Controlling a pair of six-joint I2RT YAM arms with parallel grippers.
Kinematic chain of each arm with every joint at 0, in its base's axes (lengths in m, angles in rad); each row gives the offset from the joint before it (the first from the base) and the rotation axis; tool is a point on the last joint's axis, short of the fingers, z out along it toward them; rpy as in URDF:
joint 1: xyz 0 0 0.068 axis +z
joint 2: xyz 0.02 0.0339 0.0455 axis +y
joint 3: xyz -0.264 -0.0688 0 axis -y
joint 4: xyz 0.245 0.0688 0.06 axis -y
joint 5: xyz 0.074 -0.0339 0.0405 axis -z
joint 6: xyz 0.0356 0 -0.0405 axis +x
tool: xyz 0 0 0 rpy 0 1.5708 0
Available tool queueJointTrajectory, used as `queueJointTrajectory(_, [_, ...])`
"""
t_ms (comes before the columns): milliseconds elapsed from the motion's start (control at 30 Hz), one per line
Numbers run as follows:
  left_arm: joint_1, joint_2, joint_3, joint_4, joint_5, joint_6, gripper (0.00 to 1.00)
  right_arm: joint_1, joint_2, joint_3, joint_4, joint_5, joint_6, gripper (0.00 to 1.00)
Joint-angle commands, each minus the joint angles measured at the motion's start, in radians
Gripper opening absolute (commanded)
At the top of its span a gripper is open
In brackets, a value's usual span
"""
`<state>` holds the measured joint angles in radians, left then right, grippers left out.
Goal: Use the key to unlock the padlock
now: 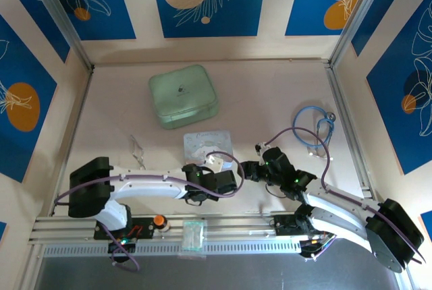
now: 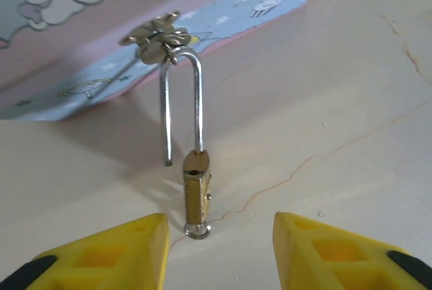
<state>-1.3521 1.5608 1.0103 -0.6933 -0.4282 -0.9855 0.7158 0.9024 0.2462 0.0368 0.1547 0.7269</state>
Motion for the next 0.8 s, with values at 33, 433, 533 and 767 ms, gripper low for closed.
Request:
queueJointTrajectory(33, [0.007, 0.01, -0.051, 0.039, 0.001, 0.016, 0.45, 0.011, 0.016, -0.008, 0.009, 0.014, 0.012, 0.59])
queueJointTrajectory(433, [0.011, 0.103, -0.018, 0.076, 0.012, 0.047, 0.46, 0.022, 0.023, 0.004, 0.004, -0.013, 0.059, 0.8])
queueJointTrajectory(533, [0.011, 0.105, -0.02, 0.096, 0.016, 0.058, 0.46, 0.022, 0.024, 0.008, -0.016, 0.003, 0.084, 0.99])
queueJointTrajectory(767, [0.01, 0.129, 0.012, 0.07, 0.018, 0.062, 0.43, 0.023, 0.053, 0.021, -0.03, 0.005, 0.089, 0.99])
